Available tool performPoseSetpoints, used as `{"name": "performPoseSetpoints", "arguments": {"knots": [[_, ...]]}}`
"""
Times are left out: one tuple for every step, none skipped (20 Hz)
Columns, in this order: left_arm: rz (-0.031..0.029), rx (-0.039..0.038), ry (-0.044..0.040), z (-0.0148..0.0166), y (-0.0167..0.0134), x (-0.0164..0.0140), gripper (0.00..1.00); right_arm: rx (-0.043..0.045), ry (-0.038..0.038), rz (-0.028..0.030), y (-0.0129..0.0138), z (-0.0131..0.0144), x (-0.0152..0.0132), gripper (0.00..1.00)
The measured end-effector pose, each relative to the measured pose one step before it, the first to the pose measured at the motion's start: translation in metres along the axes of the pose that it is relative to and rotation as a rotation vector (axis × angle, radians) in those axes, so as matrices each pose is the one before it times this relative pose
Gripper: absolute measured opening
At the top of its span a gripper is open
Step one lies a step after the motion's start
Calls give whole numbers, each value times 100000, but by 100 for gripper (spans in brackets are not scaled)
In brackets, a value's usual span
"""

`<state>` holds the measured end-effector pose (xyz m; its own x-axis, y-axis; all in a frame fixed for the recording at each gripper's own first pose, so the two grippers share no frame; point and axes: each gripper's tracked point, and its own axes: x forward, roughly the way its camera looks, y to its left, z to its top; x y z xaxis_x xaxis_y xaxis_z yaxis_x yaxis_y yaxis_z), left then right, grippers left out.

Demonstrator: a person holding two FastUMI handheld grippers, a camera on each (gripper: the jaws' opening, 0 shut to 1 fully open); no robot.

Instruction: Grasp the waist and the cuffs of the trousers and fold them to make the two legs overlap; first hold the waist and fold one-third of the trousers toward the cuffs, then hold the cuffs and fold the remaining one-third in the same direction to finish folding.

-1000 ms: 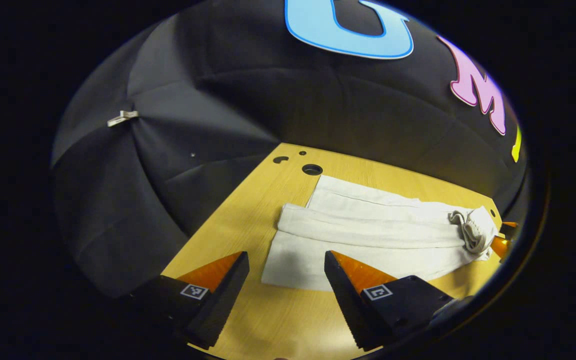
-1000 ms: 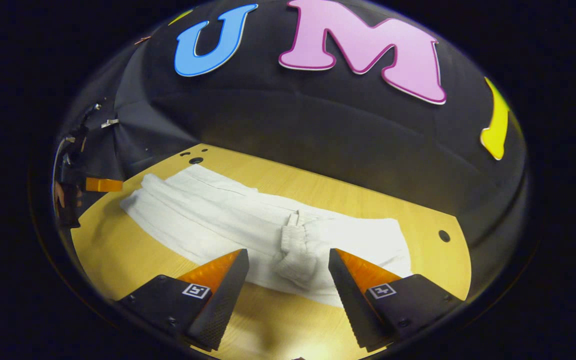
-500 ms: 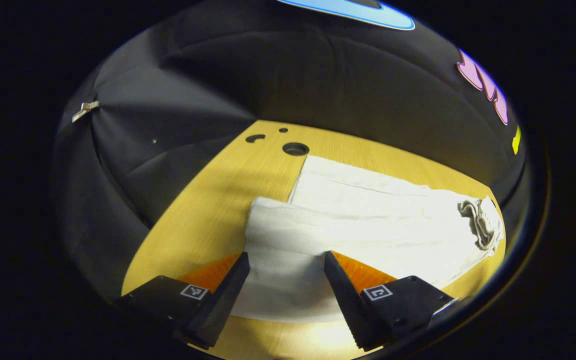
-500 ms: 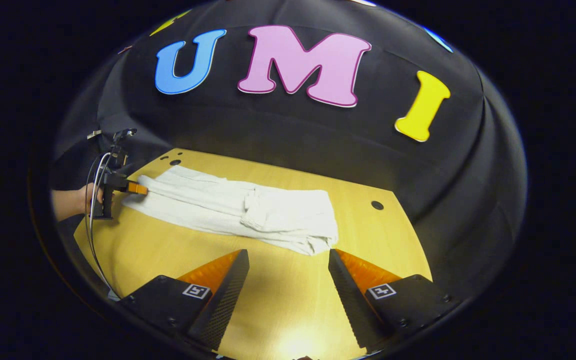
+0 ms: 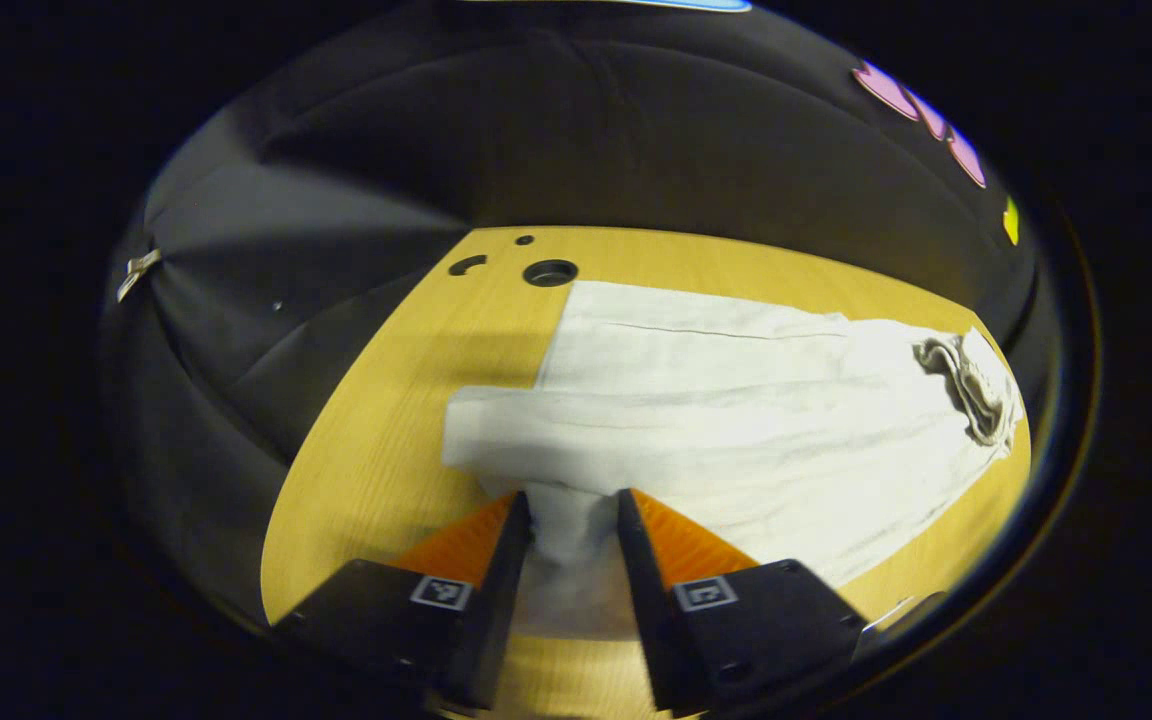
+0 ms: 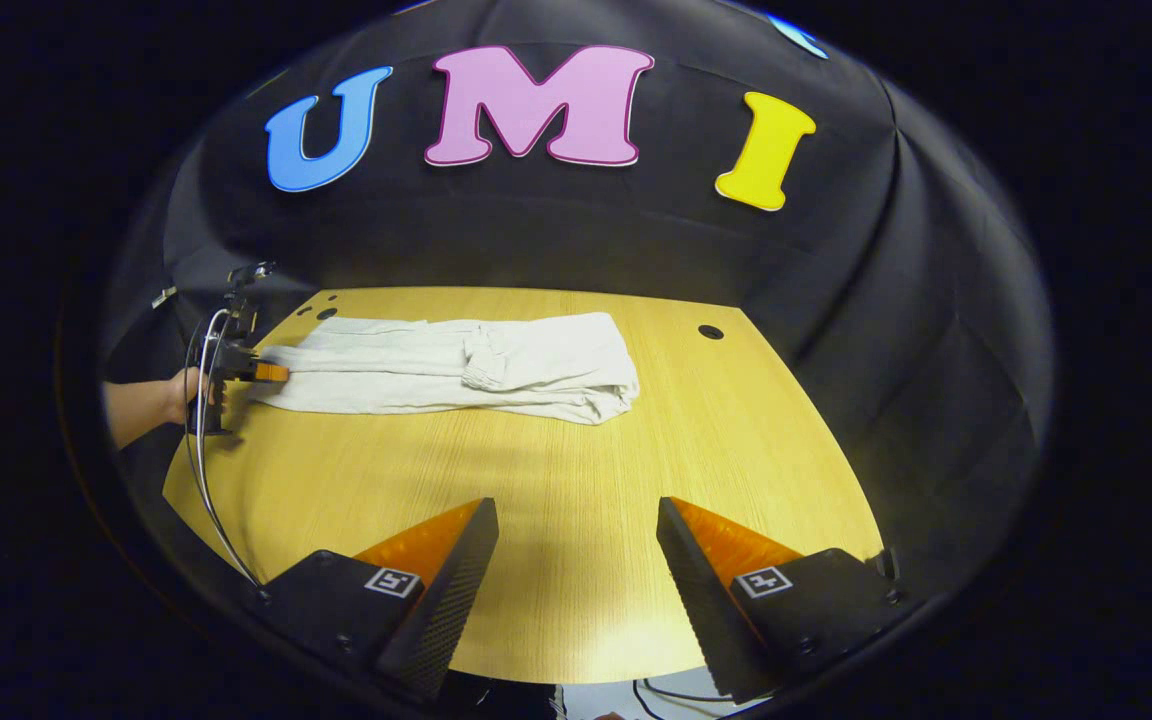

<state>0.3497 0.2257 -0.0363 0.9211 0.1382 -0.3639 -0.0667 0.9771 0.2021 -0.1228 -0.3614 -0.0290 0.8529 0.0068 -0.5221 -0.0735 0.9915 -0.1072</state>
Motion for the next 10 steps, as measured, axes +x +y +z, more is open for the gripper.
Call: {"name": "performPoseSetpoints", "arguments": {"knots": [[-529,1598,709,106,-206,96,37,-429,4,150,-151,-147,-177,98],[-76,733,607,-74,-21,27,35,-394,35,212,-11,-119,-141,98],[-894,307,-141,110,-229,-234,28,-364,37,83,-93,-123,21,98],[-533,405,466,-68,-237,27,24,-451,253,197,-49,-151,32,98],[143,-280,60,-29,9,-16,14,-489,443,58,-183,-212,83,98],[297,-484,117,-17,-5,-14,11,-520,416,114,-242,-292,67,98],[196,-1111,-358,35,-38,-50,9,-487,168,-12,-332,-156,4,98],[230,-1523,-276,-71,-121,-83,7,-339,124,58,-444,-53,-63,98],[140,-1434,-321,54,-101,-151,7,-111,44,112,-413,31,85,98],[278,-1747,-366,-55,27,-167,6,142,-211,175,-426,136,112,98]]}}
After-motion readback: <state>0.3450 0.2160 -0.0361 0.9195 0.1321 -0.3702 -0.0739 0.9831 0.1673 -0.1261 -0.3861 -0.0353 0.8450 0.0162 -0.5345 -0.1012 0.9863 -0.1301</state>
